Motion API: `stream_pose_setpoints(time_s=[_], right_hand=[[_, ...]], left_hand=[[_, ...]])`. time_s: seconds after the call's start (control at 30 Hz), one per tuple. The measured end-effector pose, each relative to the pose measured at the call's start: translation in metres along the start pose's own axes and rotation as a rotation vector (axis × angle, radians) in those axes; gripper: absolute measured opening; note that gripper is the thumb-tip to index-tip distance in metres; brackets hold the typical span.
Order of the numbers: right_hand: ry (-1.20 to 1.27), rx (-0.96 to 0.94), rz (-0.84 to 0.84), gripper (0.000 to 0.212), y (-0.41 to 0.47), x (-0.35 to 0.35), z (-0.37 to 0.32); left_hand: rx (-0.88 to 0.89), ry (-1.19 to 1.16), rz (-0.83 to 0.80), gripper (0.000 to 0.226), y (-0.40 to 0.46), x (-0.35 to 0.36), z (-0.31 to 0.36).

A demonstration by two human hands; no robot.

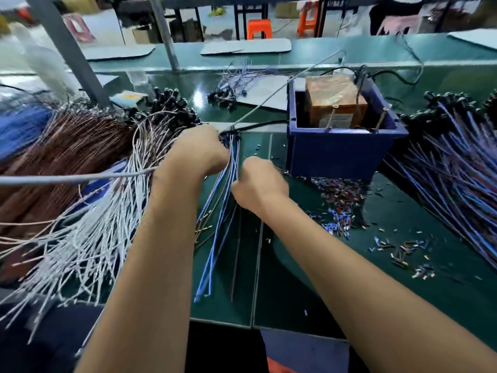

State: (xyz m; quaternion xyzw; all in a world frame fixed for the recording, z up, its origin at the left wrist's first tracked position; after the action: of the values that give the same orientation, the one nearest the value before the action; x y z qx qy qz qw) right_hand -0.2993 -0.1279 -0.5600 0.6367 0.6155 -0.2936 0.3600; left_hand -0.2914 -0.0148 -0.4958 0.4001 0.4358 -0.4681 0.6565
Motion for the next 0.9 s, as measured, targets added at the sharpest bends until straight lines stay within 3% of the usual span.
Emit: stream_pose_setpoints(time_s=[0.13, 0.2, 0.27, 0.4, 0.6, 0.73, 0.9], right_hand=[[0.194, 0.071, -0.051, 0.026, 0.001, -0.013, 0.006], [0.501, 0.159, -0.043, 0.019, -0.005, -0.018, 0.011], [0.654, 0.183, 0.024, 0.018, -0.010, -0.024, 0.018], [0.439, 0.026, 0.149, 0.017, -0.015, -0.037, 0.029], [0.403, 0.023, -0.027, 0.020, -0.031, -0.043, 0.039], [0.341, 0.006, -0.140, 0.024, -0.044, -0.047, 0.044], [0.209, -0.035, -0.151, 0.027, -0.042, -0.049, 0.045]], left_hand=[[-0.049, -0.055, 0.058, 0.030, 0.004, 0.004, 0.003], [-0.088, -0.148, 0.008, 0.024, 0.007, 0.014, 0.007], [-0.167, -0.360, -0.112, 0.028, 0.009, 0.031, 0.014], [-0.263, -0.545, -0.200, 0.043, 0.011, 0.058, 0.029], [-0.197, -0.219, 0.090, 0.024, 0.019, 0.058, 0.024], [-0.210, -0.183, 0.113, 0.026, 0.024, 0.054, 0.024], [-0.205, -0.157, 0.098, 0.016, 0.024, 0.055, 0.026]])
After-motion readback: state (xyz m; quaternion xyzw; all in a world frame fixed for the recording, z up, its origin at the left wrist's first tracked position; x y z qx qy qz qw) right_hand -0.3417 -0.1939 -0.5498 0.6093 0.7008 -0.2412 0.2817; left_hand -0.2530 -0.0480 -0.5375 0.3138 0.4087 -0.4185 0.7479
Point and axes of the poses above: each hand's wrist, its own y-axis towards the middle knuckle, its own x-axis out of the palm, z = x × y, the point moved 3 cm from there along y, towards the middle knuckle, and after that the axes turned 10 degrees about z, right-handed, at the moved point
